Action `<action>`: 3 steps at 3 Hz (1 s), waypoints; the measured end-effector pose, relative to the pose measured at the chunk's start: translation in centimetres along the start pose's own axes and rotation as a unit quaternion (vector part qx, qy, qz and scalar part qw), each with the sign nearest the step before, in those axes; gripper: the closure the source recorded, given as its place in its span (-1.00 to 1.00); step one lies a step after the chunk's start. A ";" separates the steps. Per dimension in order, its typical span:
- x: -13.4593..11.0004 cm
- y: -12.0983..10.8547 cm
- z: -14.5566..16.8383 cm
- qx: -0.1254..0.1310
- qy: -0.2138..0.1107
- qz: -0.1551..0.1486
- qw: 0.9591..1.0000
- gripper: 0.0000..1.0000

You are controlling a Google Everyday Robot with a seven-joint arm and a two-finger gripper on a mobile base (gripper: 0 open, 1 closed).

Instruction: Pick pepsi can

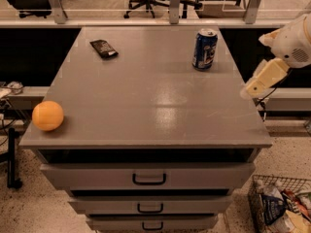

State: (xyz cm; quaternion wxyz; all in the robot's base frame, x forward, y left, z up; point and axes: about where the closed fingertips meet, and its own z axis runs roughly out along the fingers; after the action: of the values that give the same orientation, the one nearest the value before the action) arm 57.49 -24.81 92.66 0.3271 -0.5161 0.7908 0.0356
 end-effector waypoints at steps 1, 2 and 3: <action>-1.9 -3.6 3.6 0.004 -0.083 0.038 0.996 -1.00; -4.5 -6.5 7.3 -0.005 -0.177 0.088 0.980 -1.00; -7.2 -8.5 10.4 -0.011 -0.251 0.122 0.960 -1.00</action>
Offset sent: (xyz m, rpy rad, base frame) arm 0.1605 0.0500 -0.0138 0.6480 -0.1368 -0.0583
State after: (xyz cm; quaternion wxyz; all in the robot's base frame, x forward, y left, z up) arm 71.40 -18.93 90.93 0.5026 -0.3935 0.7399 0.2121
